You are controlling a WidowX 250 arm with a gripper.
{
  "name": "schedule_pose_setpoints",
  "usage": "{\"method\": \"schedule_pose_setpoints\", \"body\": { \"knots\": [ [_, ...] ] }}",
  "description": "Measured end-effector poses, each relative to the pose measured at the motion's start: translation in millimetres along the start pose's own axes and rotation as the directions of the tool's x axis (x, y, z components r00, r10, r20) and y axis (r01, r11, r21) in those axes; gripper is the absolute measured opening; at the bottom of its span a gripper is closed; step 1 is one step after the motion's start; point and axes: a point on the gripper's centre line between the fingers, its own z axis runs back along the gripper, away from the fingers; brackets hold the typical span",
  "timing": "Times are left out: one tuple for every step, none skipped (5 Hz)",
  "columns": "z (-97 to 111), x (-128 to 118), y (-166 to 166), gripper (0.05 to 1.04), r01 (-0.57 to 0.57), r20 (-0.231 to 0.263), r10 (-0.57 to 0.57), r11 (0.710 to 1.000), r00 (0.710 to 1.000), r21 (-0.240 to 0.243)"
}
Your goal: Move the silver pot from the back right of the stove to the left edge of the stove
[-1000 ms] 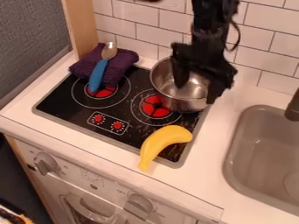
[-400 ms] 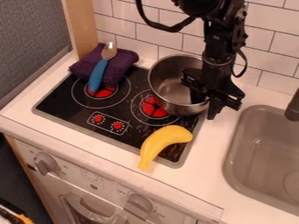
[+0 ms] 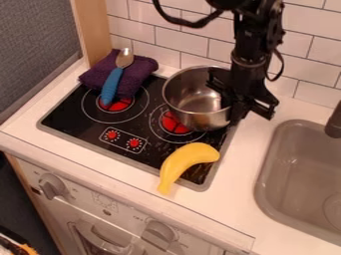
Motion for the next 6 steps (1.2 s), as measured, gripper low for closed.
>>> {"method": "schedule_pose_setpoints", "body": {
  "knots": [
    [43,-11,18,0.077,-0.021,0.077,0.019,0.999,0.997,0.033],
    [67,-53,62,0.077,-0.109,0.078,0.103,0.991,0.992,0.077],
    [62,-106,92,0.077,-0.139,0.026,0.137,0.984,0.990,0.113],
    [45,-141,131,0.077,-0.179,-0.002,0.181,0.972,0.983,0.155],
    [21,-150,151,0.077,-0.202,-0.044,0.213,0.963,0.976,0.181],
    [15,-146,173,0.077,-0.232,-0.038,0.245,0.949,0.969,0.213]
  ]
}}
